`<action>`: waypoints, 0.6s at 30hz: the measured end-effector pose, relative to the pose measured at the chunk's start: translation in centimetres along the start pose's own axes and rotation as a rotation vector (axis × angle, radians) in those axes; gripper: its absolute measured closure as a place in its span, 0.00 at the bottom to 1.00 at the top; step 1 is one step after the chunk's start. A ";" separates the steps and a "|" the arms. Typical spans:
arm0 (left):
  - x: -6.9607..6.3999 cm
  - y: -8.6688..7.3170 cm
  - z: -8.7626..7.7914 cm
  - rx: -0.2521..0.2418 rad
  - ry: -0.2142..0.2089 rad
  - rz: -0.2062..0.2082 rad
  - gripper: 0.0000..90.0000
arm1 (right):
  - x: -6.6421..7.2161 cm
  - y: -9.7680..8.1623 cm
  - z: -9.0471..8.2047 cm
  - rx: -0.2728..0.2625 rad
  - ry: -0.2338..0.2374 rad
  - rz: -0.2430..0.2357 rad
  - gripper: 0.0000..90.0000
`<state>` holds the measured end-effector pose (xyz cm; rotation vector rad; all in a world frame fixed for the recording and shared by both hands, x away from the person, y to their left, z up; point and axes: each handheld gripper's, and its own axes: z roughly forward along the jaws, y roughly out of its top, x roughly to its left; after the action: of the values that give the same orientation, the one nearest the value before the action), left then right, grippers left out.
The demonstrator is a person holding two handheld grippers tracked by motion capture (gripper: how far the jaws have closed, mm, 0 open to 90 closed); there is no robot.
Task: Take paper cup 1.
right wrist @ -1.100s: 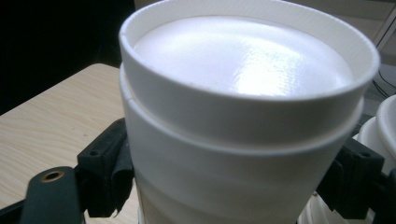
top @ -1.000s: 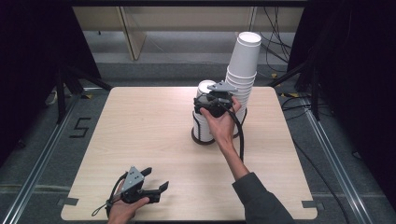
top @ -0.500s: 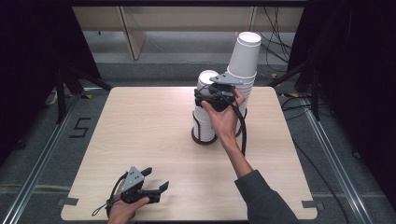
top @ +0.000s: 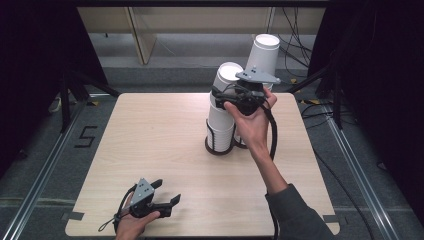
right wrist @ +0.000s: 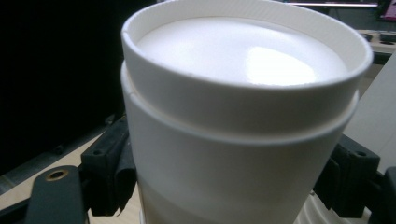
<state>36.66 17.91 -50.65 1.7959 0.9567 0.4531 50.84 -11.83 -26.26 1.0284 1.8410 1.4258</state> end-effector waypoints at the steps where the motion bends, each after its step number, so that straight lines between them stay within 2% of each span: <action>1: 0.0 0.0 0.0 0.000 0.000 0.000 0.16 | 0.0 0.0 0.0 0.000 0.000 0.000 0.22; 4: 0.0 0.0 0.0 -0.001 0.002 -0.001 0.16 | 0.2 -0.3 -2.0 -0.014 0.038 -0.025 0.22; 8: 0.1 -0.1 0.0 -0.005 0.004 -0.006 0.16 | 0.6 -1.5 -3.7 -0.019 0.082 -0.028 0.22; 9: 0.1 0.0 0.0 0.001 0.008 -0.005 0.16 | 0.7 -1.9 -4.1 -0.006 0.089 -0.029 0.22; 11: 0.1 0.0 0.0 -0.001 0.008 -0.006 0.16 | 0.9 -2.8 -4.6 -0.008 0.106 -0.042 0.22; 13: 0.1 0.0 0.1 -0.007 0.002 -0.005 0.16 | 1.2 -3.8 -5.0 -0.001 0.128 -0.025 0.22; 14: 0.1 0.0 0.1 -0.008 0.000 -0.006 0.16 | 1.2 -4.2 -5.2 -0.007 0.133 -0.041 0.22; 18: 0.1 0.0 0.0 -0.002 0.008 -0.006 0.16 | 1.9 -6.2 -5.7 0.016 0.170 -0.021 0.22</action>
<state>36.72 18.00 -50.66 1.7907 0.9662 0.4573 43.80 -13.95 -30.82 0.9165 1.9798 1.5293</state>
